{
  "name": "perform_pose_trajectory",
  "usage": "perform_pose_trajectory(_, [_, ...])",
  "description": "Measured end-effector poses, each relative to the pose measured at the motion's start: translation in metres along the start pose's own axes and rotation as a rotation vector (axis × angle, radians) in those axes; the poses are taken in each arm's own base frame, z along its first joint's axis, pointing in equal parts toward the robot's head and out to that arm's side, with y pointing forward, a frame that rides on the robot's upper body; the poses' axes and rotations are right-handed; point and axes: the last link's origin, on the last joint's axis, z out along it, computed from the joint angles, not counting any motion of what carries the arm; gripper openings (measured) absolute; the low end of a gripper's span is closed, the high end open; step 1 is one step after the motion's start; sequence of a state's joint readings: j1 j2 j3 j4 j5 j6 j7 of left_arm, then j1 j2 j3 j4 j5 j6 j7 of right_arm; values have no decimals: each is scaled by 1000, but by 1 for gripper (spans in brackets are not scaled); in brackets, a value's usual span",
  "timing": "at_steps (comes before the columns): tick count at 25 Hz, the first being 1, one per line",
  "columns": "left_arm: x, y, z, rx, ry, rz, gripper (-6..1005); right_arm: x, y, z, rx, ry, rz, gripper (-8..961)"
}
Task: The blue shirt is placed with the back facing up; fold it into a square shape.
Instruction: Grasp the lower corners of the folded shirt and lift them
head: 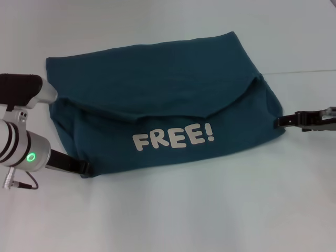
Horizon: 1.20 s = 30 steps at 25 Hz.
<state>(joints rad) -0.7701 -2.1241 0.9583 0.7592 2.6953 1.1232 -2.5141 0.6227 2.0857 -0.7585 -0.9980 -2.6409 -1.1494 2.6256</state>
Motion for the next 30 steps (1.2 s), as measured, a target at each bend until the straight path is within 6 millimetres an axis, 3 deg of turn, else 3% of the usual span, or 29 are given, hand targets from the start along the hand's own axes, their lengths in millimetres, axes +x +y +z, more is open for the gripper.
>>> perform_pose_trajectory(5, [1,1,0,3,2,4,43,1,7,13,-9,9,2,828])
perform_pose_trajectory(25, [2,1,0,5,5,4,48,4,13,35,20,9,-31,741])
perform_pose_trajectory(30, [2,0,0,7,6,3,50,4,13,36,22,6,-32,563])
